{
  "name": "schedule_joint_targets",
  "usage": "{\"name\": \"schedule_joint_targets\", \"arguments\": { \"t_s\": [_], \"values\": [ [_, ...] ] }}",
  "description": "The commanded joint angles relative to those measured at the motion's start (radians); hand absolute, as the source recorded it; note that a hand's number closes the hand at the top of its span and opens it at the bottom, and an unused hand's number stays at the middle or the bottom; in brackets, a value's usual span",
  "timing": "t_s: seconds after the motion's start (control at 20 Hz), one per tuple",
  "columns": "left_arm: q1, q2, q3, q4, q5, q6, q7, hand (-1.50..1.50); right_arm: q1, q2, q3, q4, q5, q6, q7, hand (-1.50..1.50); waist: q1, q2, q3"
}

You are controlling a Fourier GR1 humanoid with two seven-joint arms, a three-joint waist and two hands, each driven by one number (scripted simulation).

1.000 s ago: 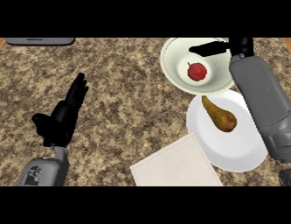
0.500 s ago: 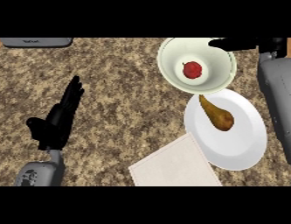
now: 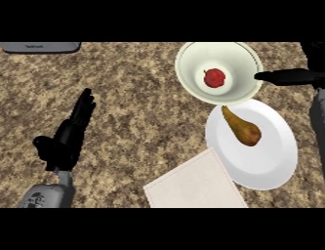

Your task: Pick the bell pepper from the plate and place it in the bowl

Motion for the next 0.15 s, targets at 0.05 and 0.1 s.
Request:
{"name": "schedule_joint_targets", "arguments": {
  "t_s": [0.05,0.1],
  "values": [
    [0.043,0.01,-0.015,-0.055,-0.004,-0.023,0.012,0.0,0.129,0.0,0.031,-0.165,-0.033,0.049,0.046,-1.5,0.004,0.0,0.0],
    [-0.073,0.025,0.043,0.043,0.024,-0.032,0.016,0.0,0.14,0.02,0.036,-0.126,-0.021,0.026,-0.002,-1.5,0.003,0.002,0.0]
  ]
}}
